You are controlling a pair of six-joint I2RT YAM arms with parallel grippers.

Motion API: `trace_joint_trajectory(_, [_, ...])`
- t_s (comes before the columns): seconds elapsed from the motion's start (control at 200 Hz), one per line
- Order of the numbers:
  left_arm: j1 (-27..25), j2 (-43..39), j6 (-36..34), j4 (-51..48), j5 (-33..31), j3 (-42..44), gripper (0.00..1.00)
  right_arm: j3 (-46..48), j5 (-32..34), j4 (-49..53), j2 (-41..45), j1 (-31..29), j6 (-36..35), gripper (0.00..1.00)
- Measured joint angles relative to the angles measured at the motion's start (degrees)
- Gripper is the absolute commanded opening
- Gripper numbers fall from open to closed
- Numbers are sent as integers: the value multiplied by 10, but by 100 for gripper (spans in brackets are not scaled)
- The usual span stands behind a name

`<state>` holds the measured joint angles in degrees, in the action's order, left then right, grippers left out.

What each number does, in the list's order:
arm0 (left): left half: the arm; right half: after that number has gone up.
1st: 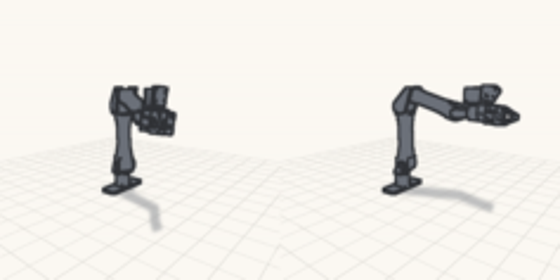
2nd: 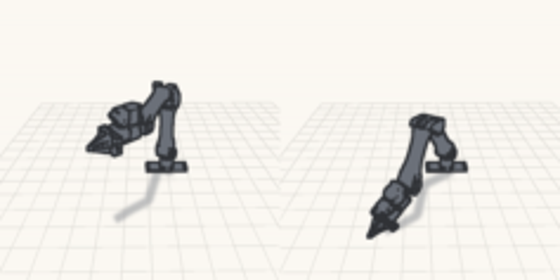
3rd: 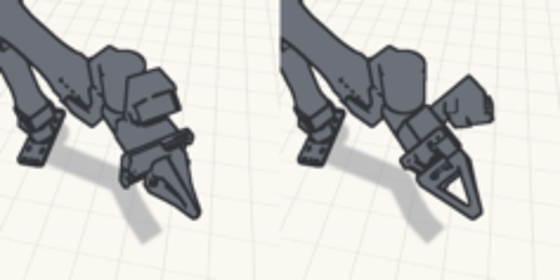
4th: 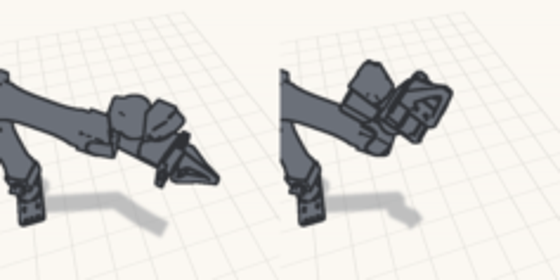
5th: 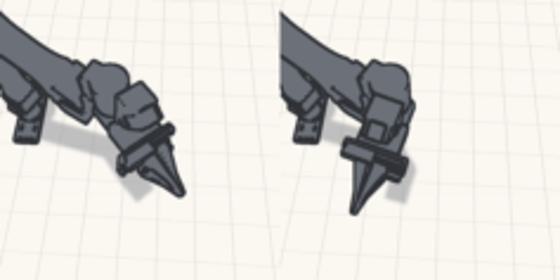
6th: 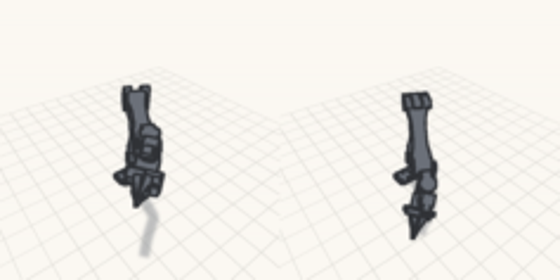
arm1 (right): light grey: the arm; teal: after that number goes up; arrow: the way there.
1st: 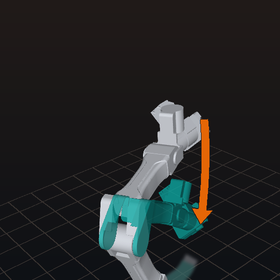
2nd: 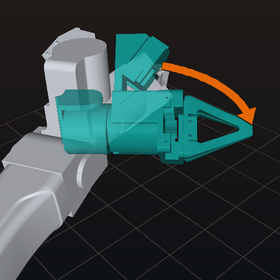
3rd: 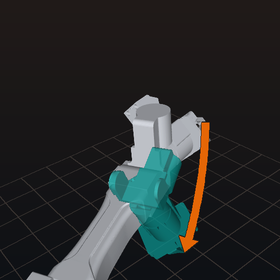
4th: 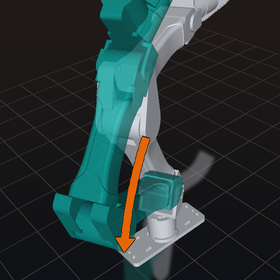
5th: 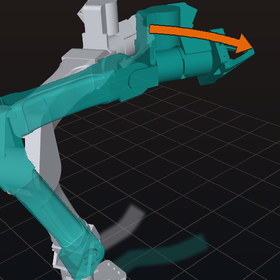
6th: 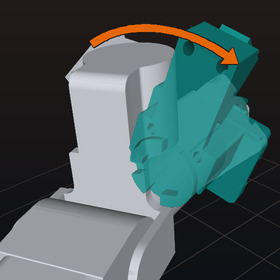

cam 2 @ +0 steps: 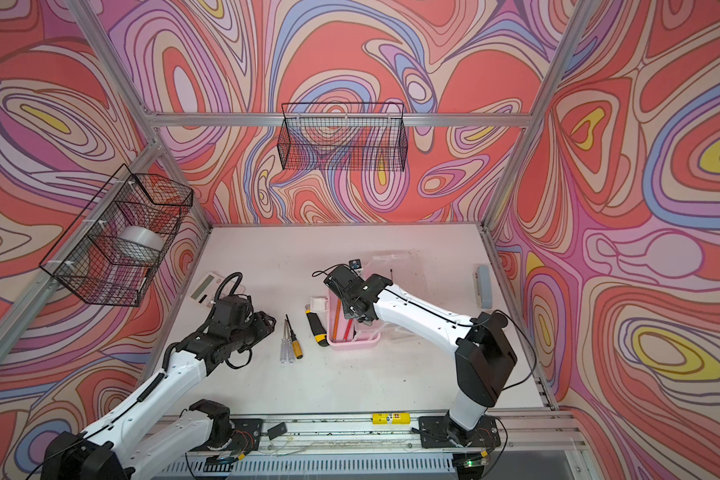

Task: Pack the tool kit
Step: 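Lift the teal utility knife over the pink box with the right gripper, then open the right gripper to drop the teal knife into the box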

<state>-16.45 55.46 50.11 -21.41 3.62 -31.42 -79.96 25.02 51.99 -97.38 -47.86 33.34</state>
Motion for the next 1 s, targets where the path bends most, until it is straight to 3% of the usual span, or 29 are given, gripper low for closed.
trace_joint_trajectory(0.125, [0,12,0,3,5,0,57,-25,43,30,-33,1,8,44])
trace_joint_trajectory(0.456, [0,14,-4,3,9,0,58,-46,82,40,-38,1,17,44])
trace_joint_trajectory(0.656, [0,17,-9,7,9,-1,58,-46,60,8,-32,-4,-6,43])
trace_joint_trajectory(0.836, [0,31,-21,5,12,-17,58,-43,19,-51,-14,-50,-27,43])
trace_joint_trajectory(1.001, [0,17,-26,4,17,-21,60,-44,-12,-92,-11,-109,-38,53])
